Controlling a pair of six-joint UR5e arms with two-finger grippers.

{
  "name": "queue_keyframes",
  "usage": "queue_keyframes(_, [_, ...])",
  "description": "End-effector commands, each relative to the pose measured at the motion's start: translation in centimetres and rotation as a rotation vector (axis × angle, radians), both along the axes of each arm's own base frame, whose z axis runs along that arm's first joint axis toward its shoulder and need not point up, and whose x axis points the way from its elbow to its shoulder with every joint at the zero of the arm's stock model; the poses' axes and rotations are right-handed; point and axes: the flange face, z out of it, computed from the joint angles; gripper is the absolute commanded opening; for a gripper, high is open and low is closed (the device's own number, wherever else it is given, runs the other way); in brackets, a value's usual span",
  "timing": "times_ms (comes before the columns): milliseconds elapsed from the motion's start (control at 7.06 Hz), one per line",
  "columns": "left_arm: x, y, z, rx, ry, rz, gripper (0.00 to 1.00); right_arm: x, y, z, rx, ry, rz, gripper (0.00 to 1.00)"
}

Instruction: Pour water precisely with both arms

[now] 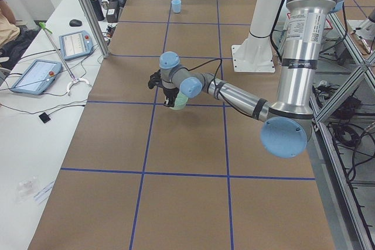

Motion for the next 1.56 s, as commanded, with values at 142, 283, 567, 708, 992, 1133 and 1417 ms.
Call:
queue_keyframes(142, [-1.3,-1.2,5.4,0.035,-0.024,0.040,0.00,0.0,-0.1,-0.2,0.003,0.000,0.000,1.00])
queue_keyframes(283, [-1.2,-1.6,7.1,0.051,-0.009,0.039,0.00,0.0,-0.1,-0.2,0.004,0.000,0.000,1.00])
queue_keyframes(567, [-0.9,-1.7,7.9,0.037,0.001,0.051,0.00,0.0,-0.1,-0.2,0.004,0.000,0.000,1.00])
queue_keyframes(708, [-0.8,-1.8,7.8,0.039,0.004,0.051,0.15,0.0,-0.1,-0.1,0.003,0.001,0.000,1.00])
queue_keyframes(992, [-0.9,-2.0,7.4,0.040,0.007,0.040,0.92,0.0,0.0,0.0,0.001,0.001,0.000,1.00])
queue_keyframes(1133, [-2.5,-2.6,7.2,0.036,0.007,0.005,0.93,0.0,0.0,0.0,0.001,0.001,0.000,1.00])
queue_keyframes(1417, [-8.2,-4.3,7.5,0.022,-0.003,-0.103,1.00,0.0,0.0,0.1,-0.002,0.002,0.000,1.00])
